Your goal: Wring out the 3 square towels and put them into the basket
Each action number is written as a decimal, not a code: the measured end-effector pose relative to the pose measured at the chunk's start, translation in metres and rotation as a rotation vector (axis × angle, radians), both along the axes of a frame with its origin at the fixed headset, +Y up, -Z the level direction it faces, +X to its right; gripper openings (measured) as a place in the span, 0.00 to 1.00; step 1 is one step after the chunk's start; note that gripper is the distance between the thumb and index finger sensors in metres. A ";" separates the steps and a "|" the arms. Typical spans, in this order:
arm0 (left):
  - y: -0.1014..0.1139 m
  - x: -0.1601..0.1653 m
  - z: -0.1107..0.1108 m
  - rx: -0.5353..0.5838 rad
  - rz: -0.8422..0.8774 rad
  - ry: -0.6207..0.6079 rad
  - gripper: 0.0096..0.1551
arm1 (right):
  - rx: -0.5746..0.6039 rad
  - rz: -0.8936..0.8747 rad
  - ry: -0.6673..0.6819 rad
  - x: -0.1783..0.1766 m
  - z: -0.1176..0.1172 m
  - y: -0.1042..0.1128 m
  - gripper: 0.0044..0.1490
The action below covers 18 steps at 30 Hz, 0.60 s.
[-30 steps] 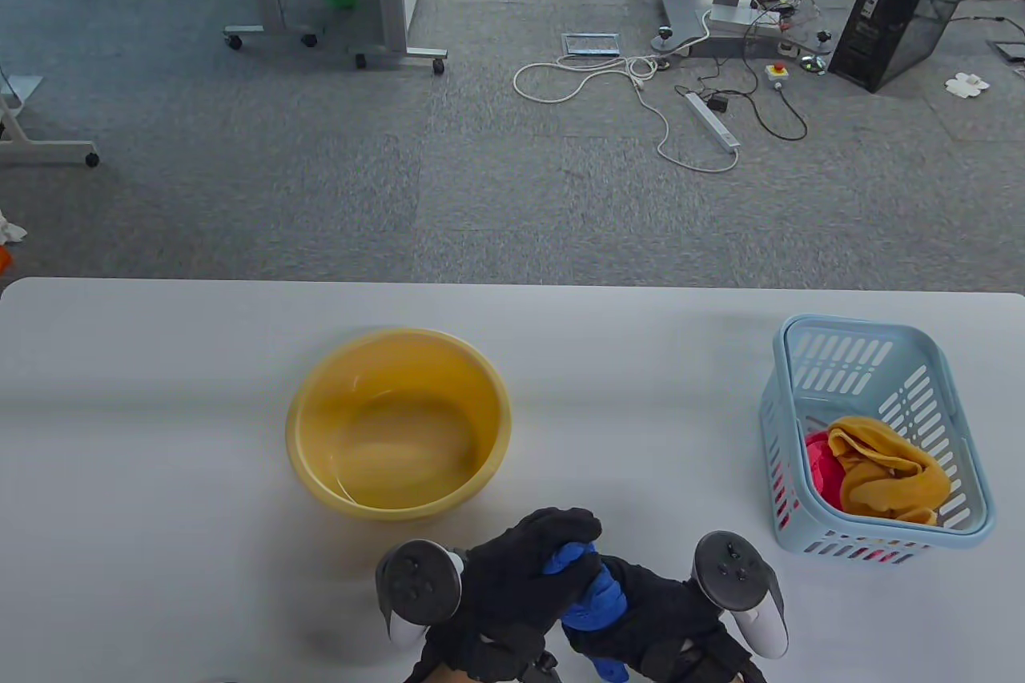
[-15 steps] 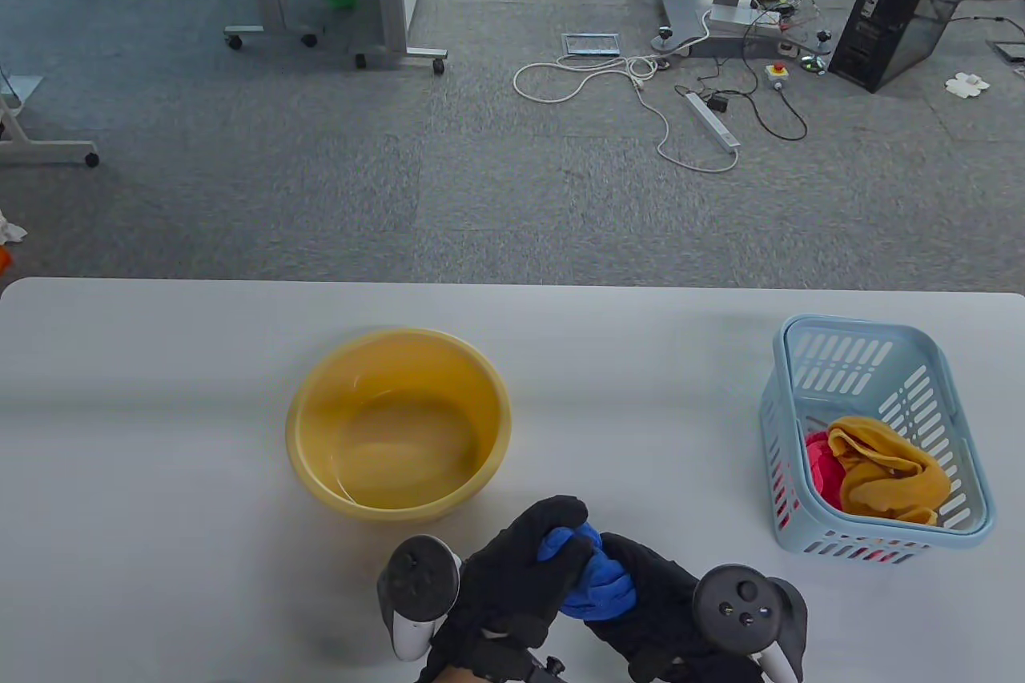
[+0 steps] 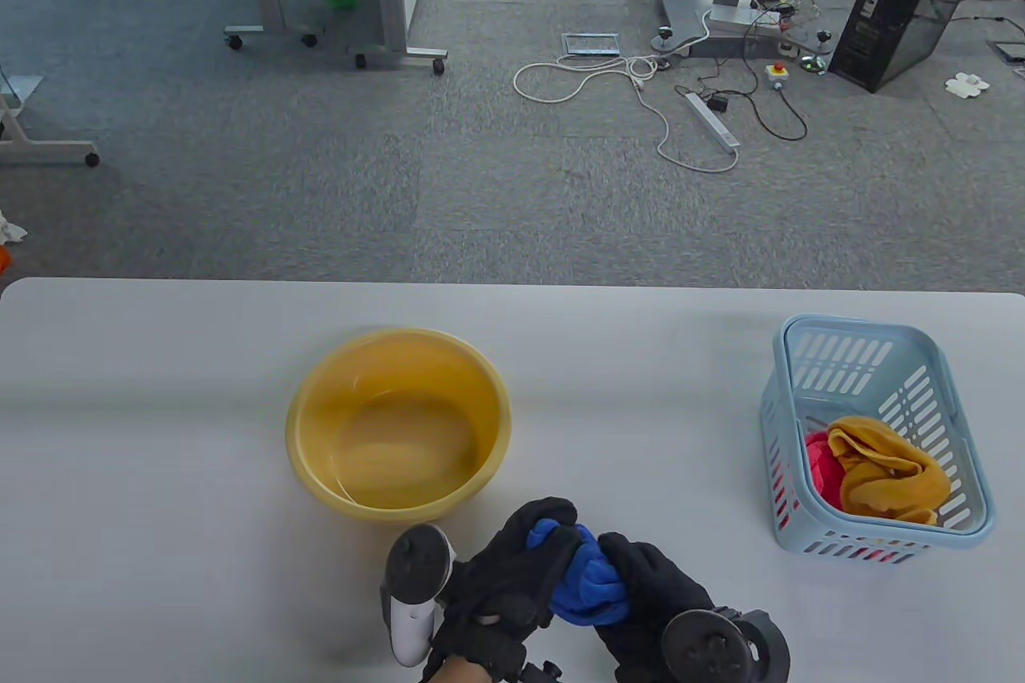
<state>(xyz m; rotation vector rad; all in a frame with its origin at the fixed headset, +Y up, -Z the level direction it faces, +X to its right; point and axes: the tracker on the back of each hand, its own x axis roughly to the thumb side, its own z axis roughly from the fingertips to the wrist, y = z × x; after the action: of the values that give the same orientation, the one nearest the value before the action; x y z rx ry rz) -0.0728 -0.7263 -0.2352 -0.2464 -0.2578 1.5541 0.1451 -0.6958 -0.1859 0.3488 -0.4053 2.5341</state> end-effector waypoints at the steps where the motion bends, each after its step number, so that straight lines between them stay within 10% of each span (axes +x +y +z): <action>1: 0.000 0.000 0.000 0.002 0.002 0.000 0.34 | 0.008 0.005 -0.004 0.000 0.002 0.000 0.47; 18: 0.006 0.013 0.002 0.246 -0.117 -0.069 0.46 | -0.022 0.161 -0.063 0.012 0.012 0.023 0.52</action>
<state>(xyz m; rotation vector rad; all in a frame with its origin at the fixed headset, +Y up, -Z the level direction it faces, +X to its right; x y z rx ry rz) -0.0597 -0.7201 -0.2331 -0.1194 -0.4772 1.3852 0.1572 -0.6723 -0.1740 0.3050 -0.3865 2.7101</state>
